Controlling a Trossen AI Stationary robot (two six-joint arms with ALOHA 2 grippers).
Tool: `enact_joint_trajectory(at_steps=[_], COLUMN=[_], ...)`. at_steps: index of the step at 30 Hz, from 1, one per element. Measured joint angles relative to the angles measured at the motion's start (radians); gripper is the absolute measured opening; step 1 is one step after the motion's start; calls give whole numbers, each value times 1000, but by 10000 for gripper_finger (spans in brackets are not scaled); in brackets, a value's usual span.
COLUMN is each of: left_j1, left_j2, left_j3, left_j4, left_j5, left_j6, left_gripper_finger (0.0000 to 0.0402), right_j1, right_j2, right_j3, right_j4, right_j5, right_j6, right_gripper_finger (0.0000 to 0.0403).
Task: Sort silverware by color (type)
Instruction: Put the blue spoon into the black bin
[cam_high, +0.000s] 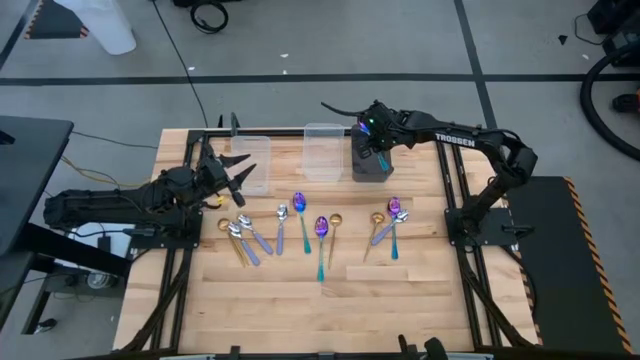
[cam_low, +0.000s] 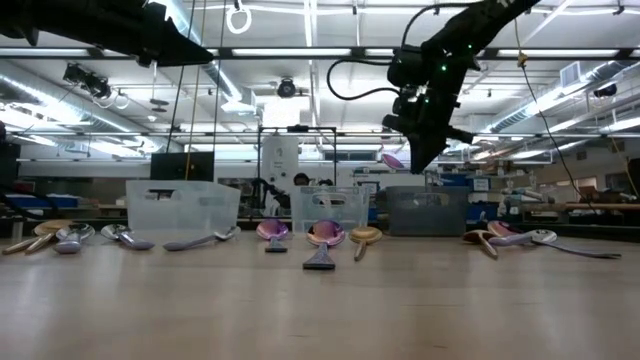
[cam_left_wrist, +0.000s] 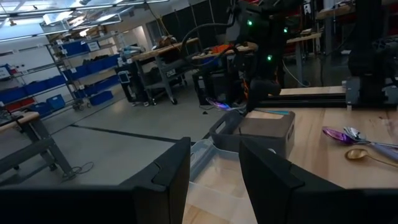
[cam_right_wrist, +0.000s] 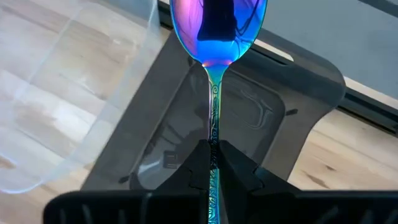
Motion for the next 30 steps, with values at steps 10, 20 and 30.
enact_joint_trajectory(at_steps=[10, 20, 30], left_j1=[0, 0, 0], left_j2=[0, 0, 0], left_j3=[0, 0, 0], left_j4=[0, 0, -1], left_j5=[0, 0, 0], left_j6=[0, 0, 0], left_gripper_finger=[146, 146, 146], right_j1=[-12, -14, -14], right_j2=[0, 0, 0], right_j3=[-62, -71, -71], right_j4=[81, 99, 98], right_j5=[0, -1, 0], right_j6=[-28, -27, -27], right_gripper_finger=[27, 27, 27])
